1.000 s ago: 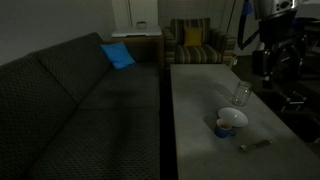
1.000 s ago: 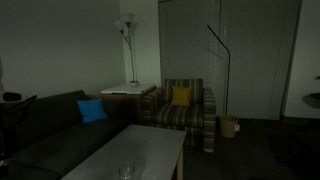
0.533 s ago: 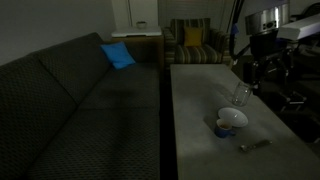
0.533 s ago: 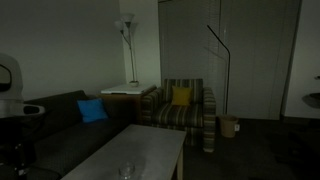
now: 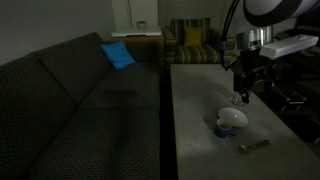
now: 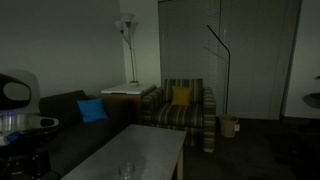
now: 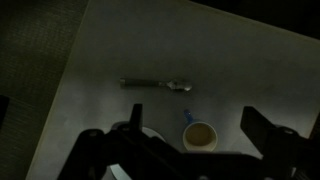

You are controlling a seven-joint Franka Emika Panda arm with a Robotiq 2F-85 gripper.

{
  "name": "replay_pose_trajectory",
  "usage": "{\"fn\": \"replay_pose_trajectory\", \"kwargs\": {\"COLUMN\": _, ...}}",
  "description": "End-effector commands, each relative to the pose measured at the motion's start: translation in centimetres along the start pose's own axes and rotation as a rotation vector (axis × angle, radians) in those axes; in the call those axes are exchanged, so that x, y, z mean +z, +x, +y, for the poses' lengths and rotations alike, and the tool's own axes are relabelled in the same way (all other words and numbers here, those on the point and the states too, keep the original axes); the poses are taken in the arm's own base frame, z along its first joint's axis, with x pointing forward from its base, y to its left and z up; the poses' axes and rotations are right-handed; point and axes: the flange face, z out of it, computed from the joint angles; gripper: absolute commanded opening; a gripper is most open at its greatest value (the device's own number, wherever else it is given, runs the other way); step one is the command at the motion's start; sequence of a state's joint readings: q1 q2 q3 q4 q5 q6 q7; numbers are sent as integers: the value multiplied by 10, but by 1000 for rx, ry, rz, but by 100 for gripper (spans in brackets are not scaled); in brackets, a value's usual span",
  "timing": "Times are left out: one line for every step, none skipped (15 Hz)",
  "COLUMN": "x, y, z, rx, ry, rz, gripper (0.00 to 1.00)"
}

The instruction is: Put the blue mug in the white bowl

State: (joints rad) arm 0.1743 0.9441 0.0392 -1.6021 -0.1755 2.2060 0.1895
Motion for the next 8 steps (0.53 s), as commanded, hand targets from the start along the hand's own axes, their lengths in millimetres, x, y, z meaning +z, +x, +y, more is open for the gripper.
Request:
{"fn": "replay_pose_trajectory", "kwargs": {"x": 11, "y": 15, "z": 9, "rx": -6, "ry": 39, "rz": -34, "gripper": 100}}
{"fn": "replay_pose_trajectory", "kwargs": {"x": 10, "y": 8, "z": 1, "rx": 5, "ry": 11, "rz": -11, "gripper": 100}}
{"fn": "replay_pose_trajectory", "kwargs": {"x": 14, "y": 11, "z": 3, "rx": 5, "ry": 17, "rz": -16, "gripper": 100}}
{"fn": "replay_pose_trajectory", "kwargs": {"x": 15, "y": 13, "z": 4, "rx": 5, "ry": 20, "rz": -17, "gripper": 100}}
{"fn": "replay_pose_trajectory", "kwargs": {"x": 15, "y": 14, "z": 4, "rx": 6, "ry": 21, "rz": -16, "gripper": 100}}
{"fn": "replay_pose_trajectory", "kwargs": {"x": 16, "y": 15, "z": 2, "rx": -3, "ry": 21, "rz": -6, "gripper": 100}}
{"fn": "replay_pose_trajectory", "kwargs": {"x": 20, "y": 17, "z": 1, "rx": -17, "ry": 21, "rz": -5, "gripper": 100}}
{"fn": "replay_pose_trajectory", "kwargs": {"x": 27, "y": 20, "z": -1, "rx": -66, "ry": 21, "rz": 17, "gripper": 100}}
